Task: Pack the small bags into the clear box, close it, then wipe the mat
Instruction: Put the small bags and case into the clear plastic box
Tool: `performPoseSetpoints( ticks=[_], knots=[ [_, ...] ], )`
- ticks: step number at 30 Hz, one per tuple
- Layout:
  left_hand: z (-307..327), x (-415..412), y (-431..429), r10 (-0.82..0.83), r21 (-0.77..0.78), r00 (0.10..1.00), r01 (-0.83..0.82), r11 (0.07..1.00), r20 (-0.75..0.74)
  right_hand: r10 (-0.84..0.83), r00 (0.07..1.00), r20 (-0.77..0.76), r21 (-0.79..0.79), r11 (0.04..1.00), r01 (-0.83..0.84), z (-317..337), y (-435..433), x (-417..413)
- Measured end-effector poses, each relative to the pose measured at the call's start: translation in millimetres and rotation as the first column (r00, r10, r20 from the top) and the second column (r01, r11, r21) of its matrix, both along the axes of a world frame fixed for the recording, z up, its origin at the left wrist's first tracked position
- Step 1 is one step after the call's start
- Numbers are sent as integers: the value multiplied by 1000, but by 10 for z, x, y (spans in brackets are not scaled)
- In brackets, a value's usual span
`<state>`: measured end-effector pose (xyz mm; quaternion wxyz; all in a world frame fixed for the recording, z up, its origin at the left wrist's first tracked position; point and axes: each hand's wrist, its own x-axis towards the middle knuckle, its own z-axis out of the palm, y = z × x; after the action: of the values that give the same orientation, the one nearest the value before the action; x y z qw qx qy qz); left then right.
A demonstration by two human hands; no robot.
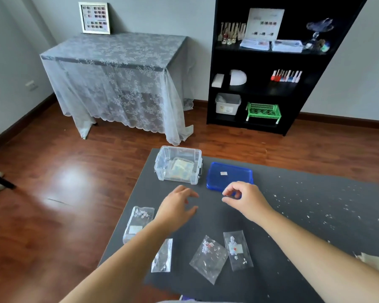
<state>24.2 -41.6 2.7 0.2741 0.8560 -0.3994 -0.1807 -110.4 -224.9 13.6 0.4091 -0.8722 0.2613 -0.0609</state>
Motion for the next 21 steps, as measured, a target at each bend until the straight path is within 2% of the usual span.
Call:
performPoseSetpoints(
  ticks=[3, 7, 11, 13, 17, 21],
  knots=[
    [-125, -270, 65, -118, 162, 992, 122, 979, -37, 103, 987, -121, -9, 994, -104, -132, 7, -253],
    [-274, -555, 167, -287, 390, 958, 273, 879, -24, 272, 893, -359, -78, 944, -319, -236, 61, -491],
    [-347, -721, 227, -352, 454, 933, 283, 845, 73, 334, 819, -466, -280, 823, -495, -302, 157, -637],
    [-350, -770, 238, -338, 446, 936, 262, 856, 99, 334, 808, -484, -302, 803, -513, -336, 189, -674],
    [-316, -843, 185, -312, 448, 943, 230, 864, 118, 318, 801, -506, -263, 828, -495, -331, 219, -653],
    [-313, -865, 139, -204, 416, 978, 168, 894, 45, 294, 826, -481, -94, 920, -381, -306, 216, -649]
  ],
)
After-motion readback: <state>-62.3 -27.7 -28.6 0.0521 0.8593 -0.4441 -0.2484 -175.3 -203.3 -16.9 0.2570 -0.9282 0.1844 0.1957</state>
